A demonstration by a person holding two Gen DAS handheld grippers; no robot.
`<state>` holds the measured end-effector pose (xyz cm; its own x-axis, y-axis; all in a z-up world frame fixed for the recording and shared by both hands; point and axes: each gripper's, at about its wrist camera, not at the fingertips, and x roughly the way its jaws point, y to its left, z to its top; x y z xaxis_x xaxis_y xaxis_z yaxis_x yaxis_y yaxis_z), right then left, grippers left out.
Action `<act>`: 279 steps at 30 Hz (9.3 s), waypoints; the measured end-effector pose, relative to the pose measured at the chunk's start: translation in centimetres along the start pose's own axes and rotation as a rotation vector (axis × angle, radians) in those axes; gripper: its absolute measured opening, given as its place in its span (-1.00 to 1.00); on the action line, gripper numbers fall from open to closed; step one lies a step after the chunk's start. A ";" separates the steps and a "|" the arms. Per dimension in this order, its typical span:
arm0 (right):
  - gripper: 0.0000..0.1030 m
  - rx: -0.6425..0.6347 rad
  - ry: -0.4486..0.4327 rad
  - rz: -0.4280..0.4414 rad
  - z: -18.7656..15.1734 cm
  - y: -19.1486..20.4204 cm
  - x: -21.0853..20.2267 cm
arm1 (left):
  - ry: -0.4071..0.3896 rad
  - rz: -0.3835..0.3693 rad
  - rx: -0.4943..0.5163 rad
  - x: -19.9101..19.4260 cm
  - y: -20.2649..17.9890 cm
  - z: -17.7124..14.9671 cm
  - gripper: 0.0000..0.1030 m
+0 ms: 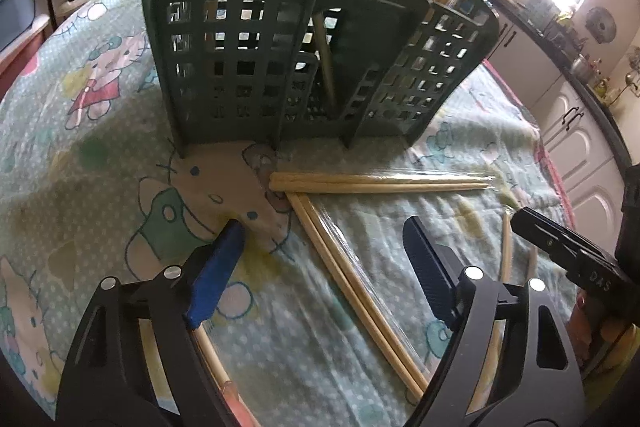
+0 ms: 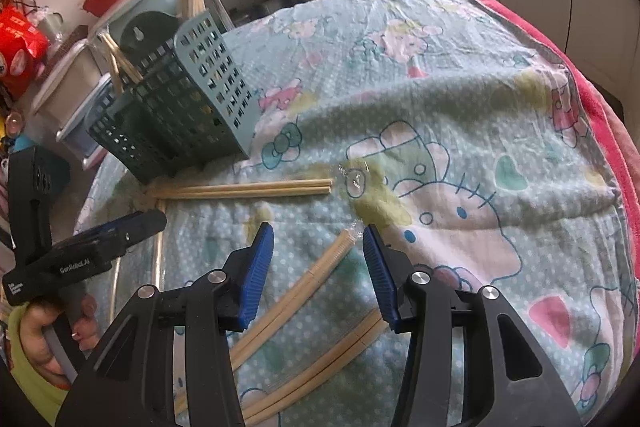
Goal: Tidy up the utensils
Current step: 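Move both open tools back down to the remaining chopsticks, then close the left tool on a chopstick while the right tool grasps another, then lift both held chopsticks upright and carry them above the green basket, then lower the chopsticks into the basket and open both tools, then move both open tools down toward the loose chopsticks beside the basket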
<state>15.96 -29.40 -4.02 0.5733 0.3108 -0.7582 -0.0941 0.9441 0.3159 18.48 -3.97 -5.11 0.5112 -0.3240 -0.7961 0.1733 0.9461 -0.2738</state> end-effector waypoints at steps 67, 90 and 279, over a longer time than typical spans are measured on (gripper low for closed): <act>-0.87 -0.140 -0.331 0.288 4.6 8.2 -9.0 | -0.005 0.111 0.056 1.1 2.0 1.6 -0.76; -0.87 -0.201 -0.425 0.356 6.9 11.6 -11.9 | 0.037 0.080 0.064 -0.4 3.0 2.3 -0.46; 0.08 0.016 -0.033 -0.050 -4.2 -0.6 -3.0 | -0.062 0.046 -0.057 -4.2 5.0 -3.5 0.30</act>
<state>10.83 -30.44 -4.35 0.6037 0.2588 -0.7540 -0.0519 0.9566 0.2868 14.25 2.15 -5.07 0.5687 -0.2774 -0.7744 0.1006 0.9578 -0.2692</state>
